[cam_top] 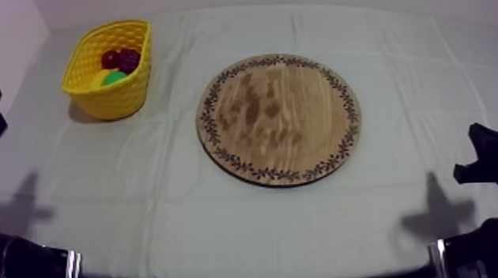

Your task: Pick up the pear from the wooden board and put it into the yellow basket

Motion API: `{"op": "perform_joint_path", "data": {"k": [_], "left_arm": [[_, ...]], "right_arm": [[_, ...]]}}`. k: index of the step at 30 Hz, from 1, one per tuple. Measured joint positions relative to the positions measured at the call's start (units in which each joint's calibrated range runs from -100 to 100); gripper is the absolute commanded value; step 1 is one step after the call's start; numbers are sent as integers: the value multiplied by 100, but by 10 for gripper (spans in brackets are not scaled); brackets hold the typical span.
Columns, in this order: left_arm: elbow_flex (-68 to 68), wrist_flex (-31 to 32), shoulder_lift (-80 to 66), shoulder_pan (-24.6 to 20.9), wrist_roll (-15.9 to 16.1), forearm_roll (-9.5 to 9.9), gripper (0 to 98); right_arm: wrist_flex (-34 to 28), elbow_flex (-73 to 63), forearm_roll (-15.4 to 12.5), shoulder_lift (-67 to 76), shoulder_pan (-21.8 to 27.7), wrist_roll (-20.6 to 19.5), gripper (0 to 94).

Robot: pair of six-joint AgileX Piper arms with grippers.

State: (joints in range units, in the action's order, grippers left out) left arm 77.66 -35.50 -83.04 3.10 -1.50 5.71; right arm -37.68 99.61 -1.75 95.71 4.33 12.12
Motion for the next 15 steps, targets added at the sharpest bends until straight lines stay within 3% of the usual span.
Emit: {"op": "perform_joint_path", "data": {"k": [9,15], "left_arm": [[1652,627,-1153,-7,117,19,0],[2182,669,-1561,-68,309,-180,0]], "right_arm": [[0,0,0,0,0,-6,3],[0,0,0,0,-4,-3,3]]}}
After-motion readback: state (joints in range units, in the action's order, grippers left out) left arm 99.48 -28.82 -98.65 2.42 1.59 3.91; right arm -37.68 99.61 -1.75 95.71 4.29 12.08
